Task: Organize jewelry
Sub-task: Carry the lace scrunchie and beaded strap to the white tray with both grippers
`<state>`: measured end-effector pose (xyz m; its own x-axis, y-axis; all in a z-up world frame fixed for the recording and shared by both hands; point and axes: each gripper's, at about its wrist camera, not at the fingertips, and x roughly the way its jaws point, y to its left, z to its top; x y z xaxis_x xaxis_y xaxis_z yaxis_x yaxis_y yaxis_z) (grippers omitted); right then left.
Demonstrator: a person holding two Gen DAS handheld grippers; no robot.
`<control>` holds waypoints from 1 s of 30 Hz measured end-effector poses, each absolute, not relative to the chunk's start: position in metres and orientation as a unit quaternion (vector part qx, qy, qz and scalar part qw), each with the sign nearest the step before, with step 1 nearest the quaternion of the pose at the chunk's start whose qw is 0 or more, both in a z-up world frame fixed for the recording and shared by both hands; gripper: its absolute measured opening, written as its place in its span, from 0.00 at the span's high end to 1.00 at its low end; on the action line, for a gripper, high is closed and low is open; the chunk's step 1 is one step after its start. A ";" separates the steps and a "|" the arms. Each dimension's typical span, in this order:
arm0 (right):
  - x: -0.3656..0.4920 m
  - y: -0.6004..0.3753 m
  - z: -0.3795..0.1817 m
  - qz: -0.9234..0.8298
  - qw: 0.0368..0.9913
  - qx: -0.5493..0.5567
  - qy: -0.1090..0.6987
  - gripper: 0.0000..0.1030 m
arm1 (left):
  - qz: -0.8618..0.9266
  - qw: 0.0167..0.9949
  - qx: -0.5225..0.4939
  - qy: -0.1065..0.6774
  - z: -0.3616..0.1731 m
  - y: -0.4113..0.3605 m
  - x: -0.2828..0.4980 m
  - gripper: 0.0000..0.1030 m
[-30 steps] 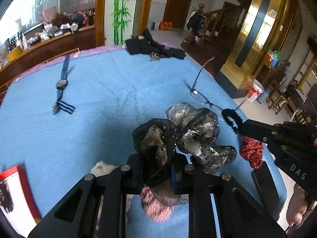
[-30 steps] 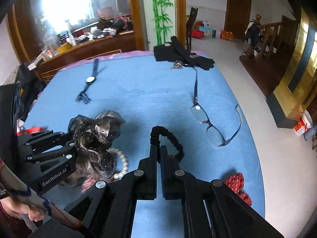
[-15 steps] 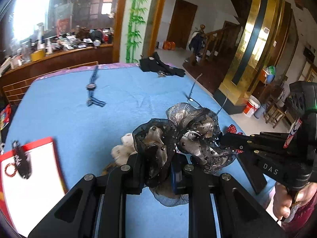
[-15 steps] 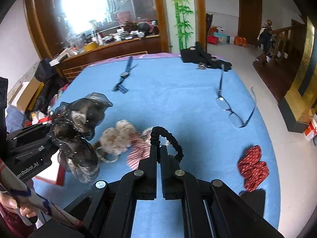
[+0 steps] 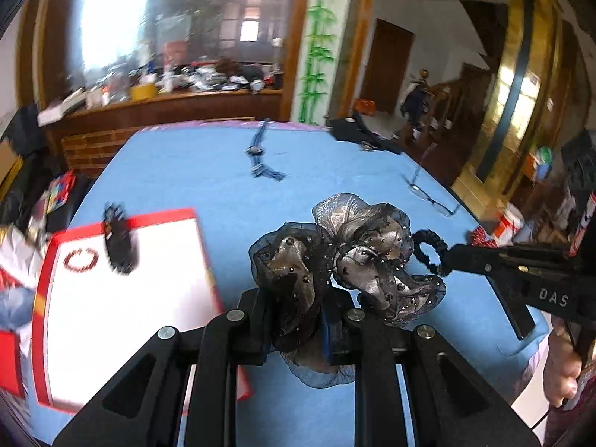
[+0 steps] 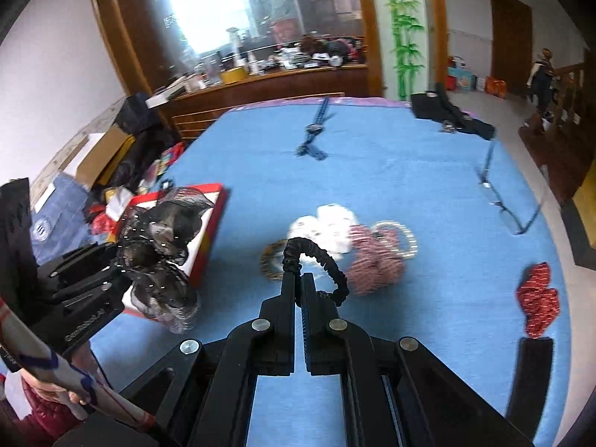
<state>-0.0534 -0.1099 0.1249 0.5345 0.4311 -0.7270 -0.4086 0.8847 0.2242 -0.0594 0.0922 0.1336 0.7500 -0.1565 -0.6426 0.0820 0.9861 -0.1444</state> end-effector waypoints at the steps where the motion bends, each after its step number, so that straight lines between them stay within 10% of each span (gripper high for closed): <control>1: -0.055 -0.104 0.124 0.244 0.874 0.013 0.420 0.97 | -0.056 0.934 -0.056 0.348 0.131 0.100 -0.063 0.82; 30: -0.046 0.072 0.097 0.354 0.822 0.001 0.446 0.96 | 0.141 0.908 -0.116 0.378 0.076 0.295 -0.105 0.81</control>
